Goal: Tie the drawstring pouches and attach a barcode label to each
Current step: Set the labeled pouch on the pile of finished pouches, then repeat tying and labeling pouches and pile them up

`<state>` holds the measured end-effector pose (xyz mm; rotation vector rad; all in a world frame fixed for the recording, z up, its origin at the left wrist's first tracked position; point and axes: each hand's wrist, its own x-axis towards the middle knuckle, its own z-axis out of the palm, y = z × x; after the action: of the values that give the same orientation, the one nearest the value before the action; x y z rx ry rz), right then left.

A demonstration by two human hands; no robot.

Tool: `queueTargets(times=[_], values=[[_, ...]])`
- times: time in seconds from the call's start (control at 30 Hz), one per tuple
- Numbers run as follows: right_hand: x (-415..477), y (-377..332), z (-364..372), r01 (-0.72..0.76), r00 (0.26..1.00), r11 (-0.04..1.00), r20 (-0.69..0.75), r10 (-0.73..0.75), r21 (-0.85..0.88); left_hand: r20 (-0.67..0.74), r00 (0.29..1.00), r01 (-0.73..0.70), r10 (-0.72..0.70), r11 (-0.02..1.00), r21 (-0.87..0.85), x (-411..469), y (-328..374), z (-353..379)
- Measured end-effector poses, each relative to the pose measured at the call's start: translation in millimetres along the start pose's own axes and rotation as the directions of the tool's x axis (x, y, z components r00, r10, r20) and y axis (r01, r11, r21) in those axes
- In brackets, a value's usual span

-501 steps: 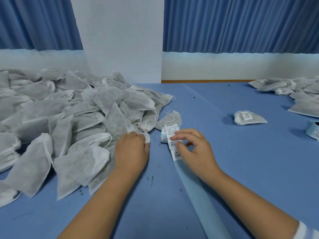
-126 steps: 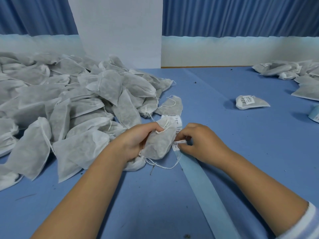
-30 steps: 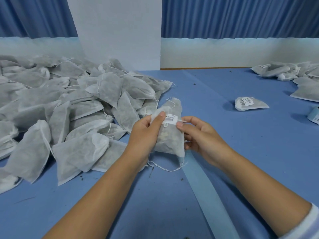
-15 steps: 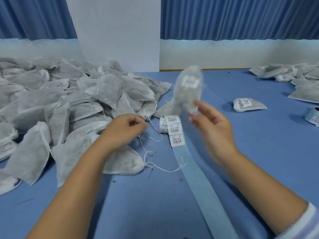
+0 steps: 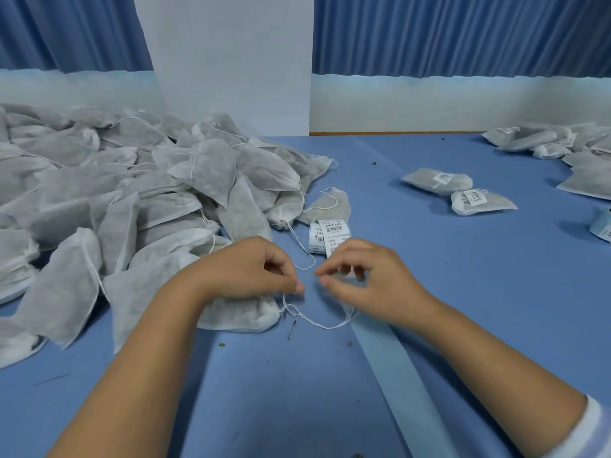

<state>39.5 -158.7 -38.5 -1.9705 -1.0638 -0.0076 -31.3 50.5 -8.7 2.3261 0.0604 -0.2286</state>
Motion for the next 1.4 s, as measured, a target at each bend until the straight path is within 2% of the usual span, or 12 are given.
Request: queueTargets(times=[0.07,0.13,0.43,0.57,0.67,0.73,0.87,1.17,1.3,1.4], values=[[-2.1,0.1,1.4,0.099,0.984,0.97,0.165,-0.062,-0.221,-0.042,0.997,-0.066,0.062,0.993,-0.095,1.2,1.3,0.6],[-3.4,-0.8,3.7,0.128,0.97,0.952,0.234,-0.062,-0.279,-0.098,0.988,-0.138,0.121,0.972,-0.192,1.5,3.5,1.5],[-2.9,0.3,11.6,0.071,0.986,0.99,0.157,-0.052,-0.118,-0.242,0.945,-0.299,0.221,0.882,-0.364,6.6,20.4,20.3],[-2.2,-0.1,11.5,0.057,0.985,0.995,0.164,-0.043,-0.082,-0.325,0.928,-0.33,0.184,0.811,-0.483,10.7,21.6,26.0],[-1.7,-0.3,6.9,0.002,0.988,1.0,0.152,-0.006,0.031,-0.34,0.932,-0.298,0.13,0.807,-0.509,13.9,19.0,26.4],[-1.4,-0.9,4.9,-0.017,0.988,0.999,0.152,0.01,0.046,-0.318,0.943,-0.255,0.098,0.825,-0.504,14.1,17.7,25.6],[-3.5,-2.6,9.4,0.095,0.972,0.987,0.227,-0.064,-0.129,-0.301,0.952,-0.201,0.058,0.859,-0.47,12.7,14.3,23.1],[-4.4,-6.1,24.3,0.193,0.942,0.935,0.321,-0.093,-0.298,-0.242,0.968,-0.166,0.066,0.893,-0.419,12.1,15.0,23.1],[-3.8,-7.6,26.2,0.197,0.953,0.954,0.273,-0.131,-0.228,-0.203,0.978,-0.126,0.051,0.916,-0.382,11.6,12.8,20.8],[-2.9,-7.6,19.8,0.06,0.981,0.998,0.186,-0.052,-0.037,-0.179,0.983,-0.114,0.048,0.92,-0.376,11.9,12.6,21.9]])
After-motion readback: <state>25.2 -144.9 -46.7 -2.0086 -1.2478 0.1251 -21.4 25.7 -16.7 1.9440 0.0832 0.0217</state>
